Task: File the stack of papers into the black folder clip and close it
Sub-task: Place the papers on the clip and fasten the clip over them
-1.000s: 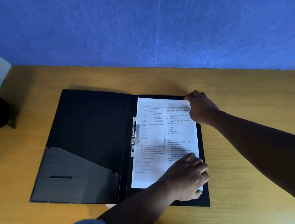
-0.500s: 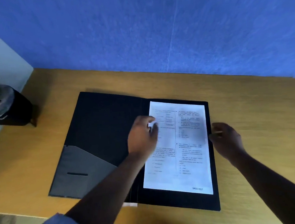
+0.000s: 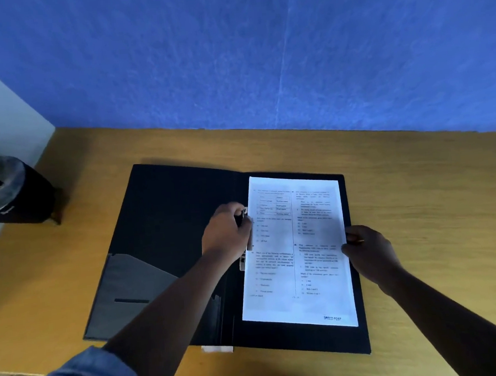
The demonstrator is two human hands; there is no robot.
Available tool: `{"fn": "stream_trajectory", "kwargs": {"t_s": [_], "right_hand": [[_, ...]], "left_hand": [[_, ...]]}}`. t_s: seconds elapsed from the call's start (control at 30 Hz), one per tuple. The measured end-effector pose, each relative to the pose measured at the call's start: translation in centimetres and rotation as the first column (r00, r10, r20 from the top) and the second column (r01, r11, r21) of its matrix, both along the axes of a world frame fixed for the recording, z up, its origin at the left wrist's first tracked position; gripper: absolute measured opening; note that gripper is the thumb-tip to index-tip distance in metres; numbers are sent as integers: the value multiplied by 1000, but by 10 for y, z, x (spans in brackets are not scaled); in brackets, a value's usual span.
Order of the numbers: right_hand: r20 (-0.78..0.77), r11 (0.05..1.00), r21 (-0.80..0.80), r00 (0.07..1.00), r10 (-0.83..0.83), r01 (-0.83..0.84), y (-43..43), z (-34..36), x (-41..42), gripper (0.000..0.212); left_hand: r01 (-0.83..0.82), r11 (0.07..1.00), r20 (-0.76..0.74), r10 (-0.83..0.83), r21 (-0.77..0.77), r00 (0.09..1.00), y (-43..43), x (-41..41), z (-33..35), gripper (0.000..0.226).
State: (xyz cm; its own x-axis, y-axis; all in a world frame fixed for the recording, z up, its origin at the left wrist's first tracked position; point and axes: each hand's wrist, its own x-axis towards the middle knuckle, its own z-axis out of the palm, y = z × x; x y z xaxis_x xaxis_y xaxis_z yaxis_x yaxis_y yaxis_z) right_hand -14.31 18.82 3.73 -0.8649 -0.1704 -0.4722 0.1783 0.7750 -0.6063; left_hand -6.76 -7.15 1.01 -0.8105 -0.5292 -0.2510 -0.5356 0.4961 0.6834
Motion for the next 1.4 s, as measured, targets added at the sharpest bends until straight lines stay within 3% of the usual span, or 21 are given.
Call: {"fn": "stream_trajectory", "kwargs": {"t_s": [0.17,0.33,0.57,0.93,1.17,1.27,1.33,1.4], "right_hand": [[-2,1000,-2,1000,-10,10,-2,3,2,39],[1,1000,-4,1000,7,-7,-1,5,3,38],[2,1000,-2,1000,14,-14,0,5,3,38],[4,1000,-4,1000,11,-11,2,2,2,42],[-15,1000,0,1000,6,-6,6,-6,0,41],[-25,1000,-5,1000,-2,2,8,-9,-4,40],[-92,1000,16,996,-4,5,9,-11,-10,33],[-209,998,59,977,38,-26,7,-13,-24,22]], "left_hand": [[-121,966,-40,133,230,990,-2,1,-2,31],[-150,893,-90,206,424,974,-8,7,5,14],[-167,838,-12,202,520,979,-7,2,12,30],[-174,797,-42,243,579,969,-4,26,18,12],[-244,779,10,292,578,956,1,44,22,17],[-263,859,-26,305,438,952,6,45,27,13],[-184,968,-142,209,171,968,16,51,28,7],[-38,995,-249,14,-94,968,32,62,27,4]]}}
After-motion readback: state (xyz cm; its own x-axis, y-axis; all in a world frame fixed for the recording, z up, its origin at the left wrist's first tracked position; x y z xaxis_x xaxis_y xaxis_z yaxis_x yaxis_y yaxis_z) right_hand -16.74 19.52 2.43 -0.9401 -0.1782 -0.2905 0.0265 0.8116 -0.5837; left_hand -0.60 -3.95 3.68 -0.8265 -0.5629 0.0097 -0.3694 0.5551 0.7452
